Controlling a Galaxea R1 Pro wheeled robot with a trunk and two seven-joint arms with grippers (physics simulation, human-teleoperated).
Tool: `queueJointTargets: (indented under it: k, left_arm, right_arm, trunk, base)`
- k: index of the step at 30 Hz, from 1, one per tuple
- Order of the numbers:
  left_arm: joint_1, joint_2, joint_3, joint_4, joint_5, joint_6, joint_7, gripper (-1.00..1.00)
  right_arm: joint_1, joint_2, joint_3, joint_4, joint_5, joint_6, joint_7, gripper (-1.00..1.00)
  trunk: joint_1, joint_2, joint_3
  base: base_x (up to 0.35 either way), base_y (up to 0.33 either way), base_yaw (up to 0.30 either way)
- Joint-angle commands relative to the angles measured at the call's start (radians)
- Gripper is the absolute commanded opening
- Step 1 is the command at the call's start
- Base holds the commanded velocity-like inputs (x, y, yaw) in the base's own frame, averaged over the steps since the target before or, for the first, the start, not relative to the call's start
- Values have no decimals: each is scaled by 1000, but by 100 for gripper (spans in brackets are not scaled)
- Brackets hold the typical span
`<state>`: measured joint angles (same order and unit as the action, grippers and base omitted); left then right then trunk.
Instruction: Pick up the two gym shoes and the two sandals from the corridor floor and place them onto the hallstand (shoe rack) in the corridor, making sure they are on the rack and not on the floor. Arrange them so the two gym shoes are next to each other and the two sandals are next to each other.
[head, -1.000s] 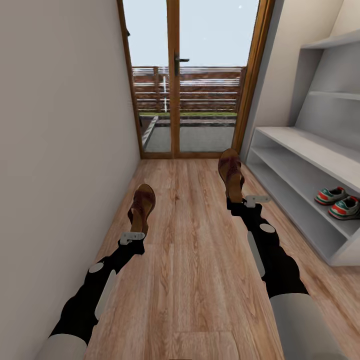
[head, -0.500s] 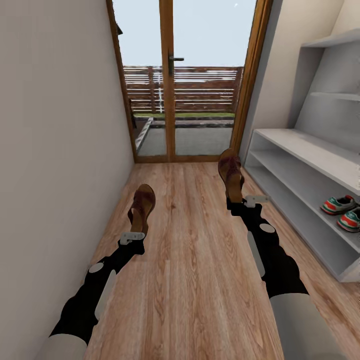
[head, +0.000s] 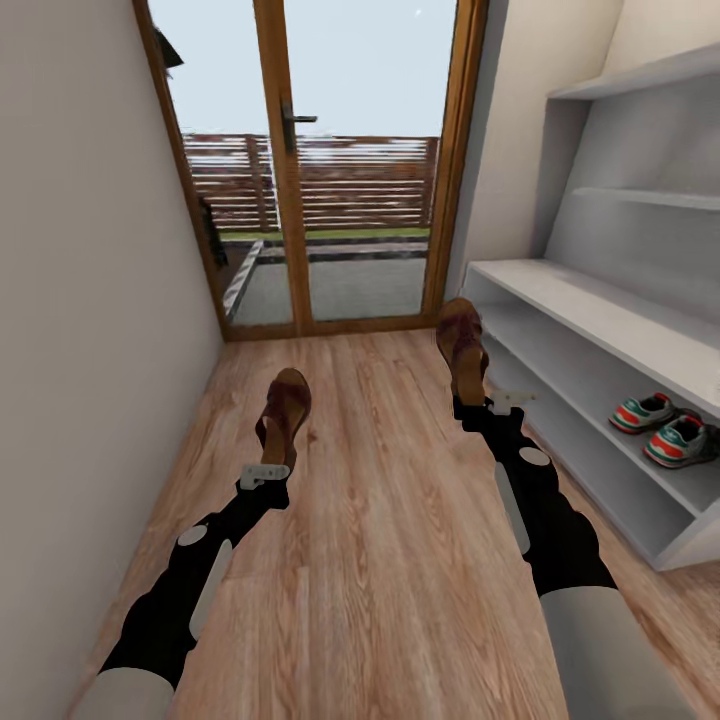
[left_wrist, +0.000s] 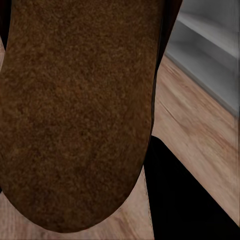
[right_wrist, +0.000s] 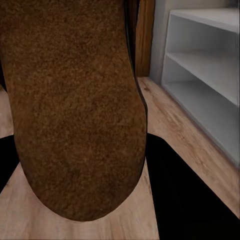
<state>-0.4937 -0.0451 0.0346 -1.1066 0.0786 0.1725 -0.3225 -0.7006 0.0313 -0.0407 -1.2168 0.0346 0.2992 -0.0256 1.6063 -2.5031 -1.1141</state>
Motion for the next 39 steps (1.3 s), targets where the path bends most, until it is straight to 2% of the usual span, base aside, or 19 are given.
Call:
queueJointTargets:
  k: [1,15,39]
  left_arm:
    - [0,-1,4,-1,9,10,-9,-100]
    - [0,-1,4,-1,9,10,-9,-100]
    - [0,-1,2,-1,9,10,-9,-100]
  right_arm:
    - [-1,1,-1,-1,1,6,-1,-100]
    - [-1,1,-1,-3,1,6,-2,-100]
    - [-1,0,-1,0,-1,6,0,-100]
  trunk:
    - [0,0,0]
    - [0,0,7]
    - [0,0,7]
  base:
    - [345,91,-245]
    - [342,132,-224]
    - [341,118,-6]
